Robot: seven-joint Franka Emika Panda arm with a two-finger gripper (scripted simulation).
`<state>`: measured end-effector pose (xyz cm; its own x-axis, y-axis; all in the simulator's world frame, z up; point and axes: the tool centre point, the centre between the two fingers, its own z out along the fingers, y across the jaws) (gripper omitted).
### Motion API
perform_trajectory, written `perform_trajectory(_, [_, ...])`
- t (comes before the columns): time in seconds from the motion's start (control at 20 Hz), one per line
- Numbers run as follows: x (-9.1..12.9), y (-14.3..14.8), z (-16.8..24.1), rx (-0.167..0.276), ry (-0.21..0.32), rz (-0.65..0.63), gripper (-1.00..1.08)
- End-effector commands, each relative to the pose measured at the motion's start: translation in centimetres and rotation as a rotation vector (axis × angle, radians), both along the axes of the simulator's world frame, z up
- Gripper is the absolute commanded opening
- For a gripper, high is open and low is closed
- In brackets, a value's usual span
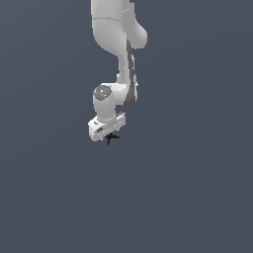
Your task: Pick up the object and move it to a goal position.
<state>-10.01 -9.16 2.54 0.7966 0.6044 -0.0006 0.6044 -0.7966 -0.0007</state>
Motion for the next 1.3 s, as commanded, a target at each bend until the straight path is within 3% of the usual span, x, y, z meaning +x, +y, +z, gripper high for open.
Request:
perform_trajectory(0.0, [0.0, 0.0, -0.8, 0.000, -0.001, 0.000, 1.00])
perform_trajectory(0.2, [0.1, 0.0, -1.2, 0.000, -0.001, 0.001, 1.00])
perform_trajectory(0.25, [0.1, 0.0, -1.2, 0.000, -0.001, 0.001, -1.00])
perform_trajectory(0.9, [0.0, -0.2, -0.9, 0.000, -0.001, 0.000, -1.00])
perform_trajectory(1.25, [-0.7, -1.5, 1.1, 0.000, -0.001, 0.000, -1.00])
